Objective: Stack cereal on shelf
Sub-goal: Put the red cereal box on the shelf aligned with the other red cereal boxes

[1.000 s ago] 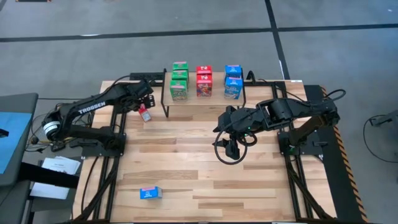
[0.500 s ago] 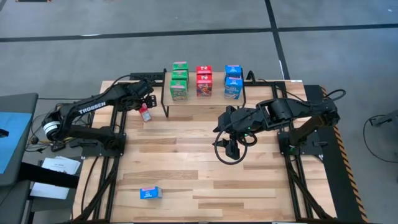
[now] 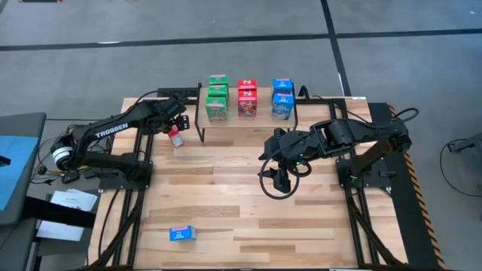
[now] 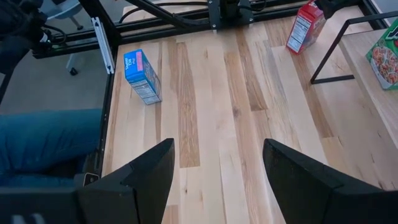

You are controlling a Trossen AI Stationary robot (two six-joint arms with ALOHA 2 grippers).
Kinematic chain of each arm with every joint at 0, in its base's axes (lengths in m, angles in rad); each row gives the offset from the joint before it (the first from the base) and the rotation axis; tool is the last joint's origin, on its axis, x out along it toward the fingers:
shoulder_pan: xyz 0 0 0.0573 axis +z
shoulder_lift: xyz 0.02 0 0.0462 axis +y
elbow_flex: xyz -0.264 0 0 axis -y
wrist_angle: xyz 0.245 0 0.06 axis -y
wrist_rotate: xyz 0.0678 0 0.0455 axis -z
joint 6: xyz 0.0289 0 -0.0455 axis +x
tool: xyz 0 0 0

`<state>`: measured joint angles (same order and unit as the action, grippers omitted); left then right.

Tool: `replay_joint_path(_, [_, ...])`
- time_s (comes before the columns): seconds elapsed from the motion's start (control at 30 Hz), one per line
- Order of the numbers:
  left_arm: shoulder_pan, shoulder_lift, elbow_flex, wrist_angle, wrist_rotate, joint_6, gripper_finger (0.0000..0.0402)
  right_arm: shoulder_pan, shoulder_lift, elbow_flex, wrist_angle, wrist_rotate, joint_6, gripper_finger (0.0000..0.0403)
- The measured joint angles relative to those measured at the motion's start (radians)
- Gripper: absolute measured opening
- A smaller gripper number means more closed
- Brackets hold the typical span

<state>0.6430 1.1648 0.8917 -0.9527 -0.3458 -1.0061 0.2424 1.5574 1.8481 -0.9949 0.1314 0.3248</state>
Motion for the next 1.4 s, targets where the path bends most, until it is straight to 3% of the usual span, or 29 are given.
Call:
replay_joint_path(0.43, [0.000,0.000,0.000,-0.031,0.014,-0.001,0.0312,0.000,0.000,0.000,0.000,0.000,0.000,0.0270])
replay_joint_path(0.77, [0.000,0.000,0.000,-0.025,0.018,0.044,0.0214,0.000,0.000,0.000,0.000,0.000,0.001,0.0270])
replay_joint_path(0.93, [0.000,0.000,0.000,-0.025,0.028,0.053,0.0187,0.000,0.000,0.000,0.000,0.000,0.001,0.0270])
replay_joint_path(1.4, [-0.002,-0.002,0.001,-0.037,0.127,0.236,0.0180,0.000,0.000,0.000,0.000,0.000,0.001,0.0270])
